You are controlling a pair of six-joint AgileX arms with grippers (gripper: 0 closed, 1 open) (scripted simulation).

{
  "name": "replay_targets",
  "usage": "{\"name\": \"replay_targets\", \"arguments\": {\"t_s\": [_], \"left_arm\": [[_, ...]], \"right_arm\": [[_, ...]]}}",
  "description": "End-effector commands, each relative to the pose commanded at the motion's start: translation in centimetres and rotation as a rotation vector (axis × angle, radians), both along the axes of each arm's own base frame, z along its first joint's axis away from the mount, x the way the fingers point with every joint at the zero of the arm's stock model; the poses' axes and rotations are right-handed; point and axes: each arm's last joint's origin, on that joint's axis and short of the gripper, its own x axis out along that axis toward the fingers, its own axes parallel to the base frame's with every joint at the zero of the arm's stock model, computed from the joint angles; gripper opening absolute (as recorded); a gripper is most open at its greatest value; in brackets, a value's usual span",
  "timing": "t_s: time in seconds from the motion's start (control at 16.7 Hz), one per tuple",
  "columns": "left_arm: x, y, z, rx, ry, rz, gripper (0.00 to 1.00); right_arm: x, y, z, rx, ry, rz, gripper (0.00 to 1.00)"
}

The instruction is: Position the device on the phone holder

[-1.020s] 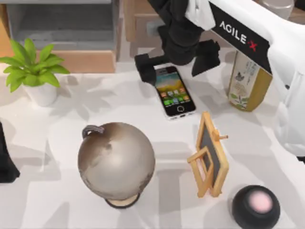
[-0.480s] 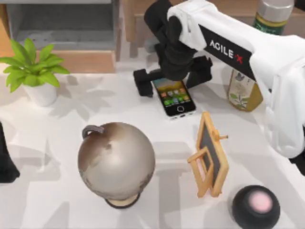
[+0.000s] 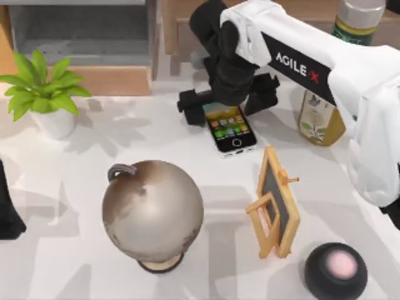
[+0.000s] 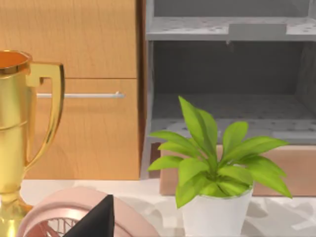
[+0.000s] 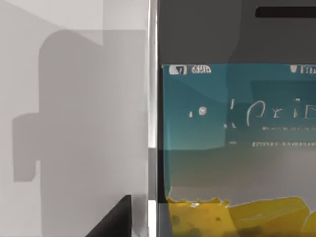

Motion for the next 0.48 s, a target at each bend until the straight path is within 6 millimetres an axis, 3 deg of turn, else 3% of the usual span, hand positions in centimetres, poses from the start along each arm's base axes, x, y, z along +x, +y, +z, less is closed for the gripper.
{"name": "replay_targets", "arguments": {"t_s": [0.48], "left_arm": [[0.00, 0.00, 0.00, 0.000, 0.000, 0.000, 1.00]], "right_arm": [[0.00, 0.00, 0.00, 0.000, 0.000, 0.000, 0.10]]}}
